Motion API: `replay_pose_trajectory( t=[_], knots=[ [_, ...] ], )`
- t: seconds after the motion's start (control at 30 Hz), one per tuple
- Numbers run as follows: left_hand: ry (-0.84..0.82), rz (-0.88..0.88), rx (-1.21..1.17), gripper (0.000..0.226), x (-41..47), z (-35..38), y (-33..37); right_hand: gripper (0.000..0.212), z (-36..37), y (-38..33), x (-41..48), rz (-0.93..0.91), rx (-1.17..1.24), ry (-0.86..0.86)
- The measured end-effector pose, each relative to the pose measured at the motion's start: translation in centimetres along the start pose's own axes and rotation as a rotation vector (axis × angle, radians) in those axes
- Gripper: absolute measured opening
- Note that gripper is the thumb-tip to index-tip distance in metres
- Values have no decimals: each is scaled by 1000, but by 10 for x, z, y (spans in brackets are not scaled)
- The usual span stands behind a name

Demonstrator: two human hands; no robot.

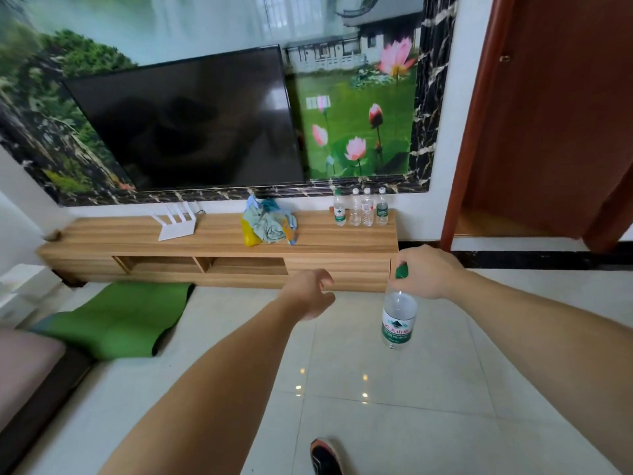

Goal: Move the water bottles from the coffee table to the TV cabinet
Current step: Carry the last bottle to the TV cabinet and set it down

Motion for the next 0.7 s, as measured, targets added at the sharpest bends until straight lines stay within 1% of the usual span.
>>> replay_pose_trajectory(
  t=[0.13, 0.33, 0.47, 0.53, 0.7],
  knots=[
    [-23, 4, -51, 30, 55, -5, -14, 33, 6, 11, 52, 2, -9, -87],
    [-70, -5, -92, 28, 153, -27, -51, 35, 6, 17, 157, 32, -37, -182],
    [-100, -16, -37, 32, 214, -54, -78, 25, 6, 18, 210, 63, -72, -273],
    [-85, -29, -45, 31, 241, -70, -89, 21, 0, 19, 231, 67, -80, -275],
    [-102, -4, -28, 33, 303, -90, -95, 20, -23, 26, 292, 78, -79, -223]
  ],
)
Point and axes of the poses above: each hand's wrist, its own x-axis towards the middle knuckle, its own z-axis out of the palm, y = z × x, the point moved 5 cm from there along x, towards the middle knuckle, and after that the axes turned 7 degrees about -y, right-handed, at the moved point
